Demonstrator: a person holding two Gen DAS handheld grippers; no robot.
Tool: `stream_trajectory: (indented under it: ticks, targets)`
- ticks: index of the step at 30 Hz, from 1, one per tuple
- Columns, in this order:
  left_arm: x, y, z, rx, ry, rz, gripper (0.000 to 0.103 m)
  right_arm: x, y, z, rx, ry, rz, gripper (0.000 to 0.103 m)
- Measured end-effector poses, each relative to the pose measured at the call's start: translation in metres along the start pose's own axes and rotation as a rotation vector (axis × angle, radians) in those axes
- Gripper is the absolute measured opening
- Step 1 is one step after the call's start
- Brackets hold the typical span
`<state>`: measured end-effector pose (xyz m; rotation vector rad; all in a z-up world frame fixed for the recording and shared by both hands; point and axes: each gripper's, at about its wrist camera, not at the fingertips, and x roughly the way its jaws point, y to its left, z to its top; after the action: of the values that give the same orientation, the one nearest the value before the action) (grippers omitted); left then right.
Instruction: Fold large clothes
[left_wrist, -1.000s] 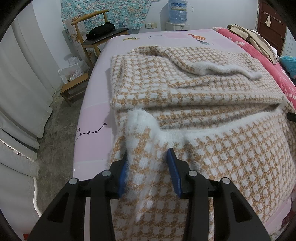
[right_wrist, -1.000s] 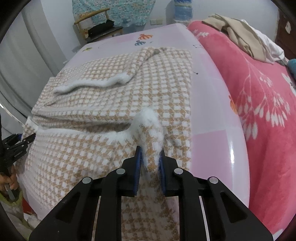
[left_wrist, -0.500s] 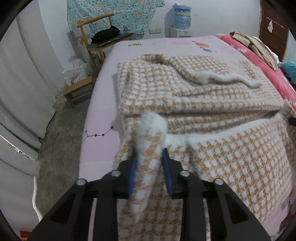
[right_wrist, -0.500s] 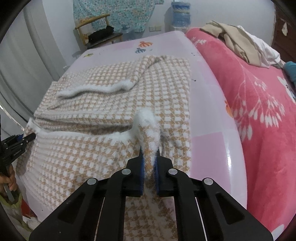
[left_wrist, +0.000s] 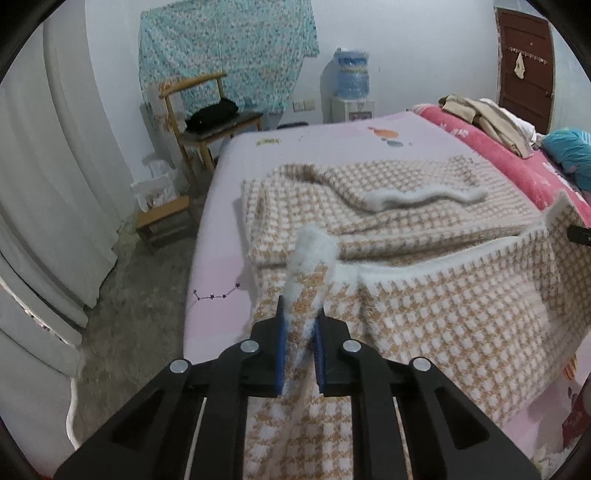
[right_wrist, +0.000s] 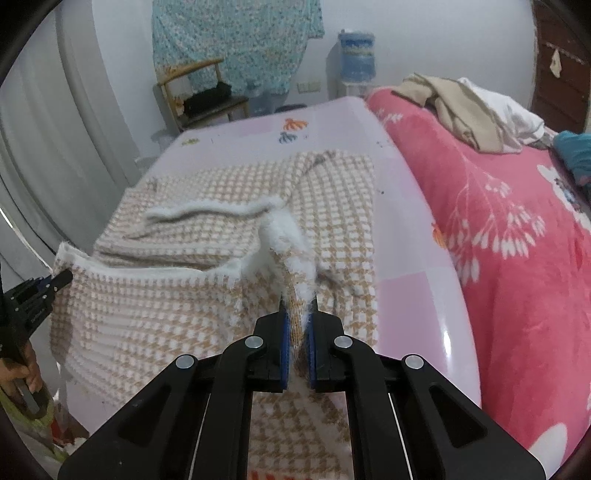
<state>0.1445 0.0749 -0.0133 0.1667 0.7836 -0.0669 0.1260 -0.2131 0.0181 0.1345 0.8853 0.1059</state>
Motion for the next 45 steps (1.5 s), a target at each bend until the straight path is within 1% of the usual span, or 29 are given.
stream_trajectory:
  ticks: [3, 7, 11, 15, 21, 29, 32, 35, 37, 40, 42, 45]
  targets:
    - [-0.016, 0.003, 0.000, -0.016, -0.041, -0.007, 0.011, -0.015, 0.001, -0.003, 0.012, -0.034, 0.003, 0.005]
    - [-0.041, 0.006, 0.003, -0.034, -0.116, -0.023, 0.009, -0.039, 0.002, -0.004, 0.025, -0.089, 0.007, 0.005]
    - [-0.061, 0.005, 0.013, -0.034, -0.180, -0.028, 0.008, -0.059, 0.000, 0.003, 0.045, -0.147, 0.021, 0.005]
    - [-0.073, 0.005, 0.030, -0.023, -0.235, -0.034, 0.008, -0.068, -0.001, 0.016, 0.054, -0.196, 0.035, 0.005]
    - [-0.075, 0.006, 0.063, -0.008, -0.293, -0.038, 0.008, -0.067, -0.006, 0.044, 0.053, -0.250, 0.038, 0.005]
    - [-0.048, 0.015, 0.118, 0.011, -0.349, -0.008, 0.008, -0.046, -0.014, 0.102, 0.005, -0.308, 0.031, 0.005]
    - [-0.029, 0.020, 0.139, 0.008, -0.342, -0.002, 0.008, -0.028, -0.023, 0.127, -0.006, -0.315, 0.046, 0.005]
    - [-0.003, 0.027, 0.160, -0.011, -0.317, -0.013, 0.008, -0.004, -0.037, 0.151, -0.002, -0.305, 0.060, 0.005]
    - [0.017, 0.030, 0.174, -0.015, -0.290, -0.013, 0.008, 0.019, -0.046, 0.167, -0.001, -0.288, 0.060, 0.005]
    - [0.047, 0.029, 0.187, -0.003, -0.251, -0.012, 0.008, 0.048, -0.050, 0.181, 0.001, -0.253, 0.057, 0.005]
    - [0.075, 0.028, 0.194, 0.004, -0.205, -0.006, 0.008, 0.075, -0.053, 0.185, 0.006, -0.211, 0.049, 0.005]
    - [0.123, 0.029, 0.195, -0.013, -0.094, -0.015, 0.008, 0.118, -0.062, 0.185, 0.025, -0.126, 0.052, 0.005]
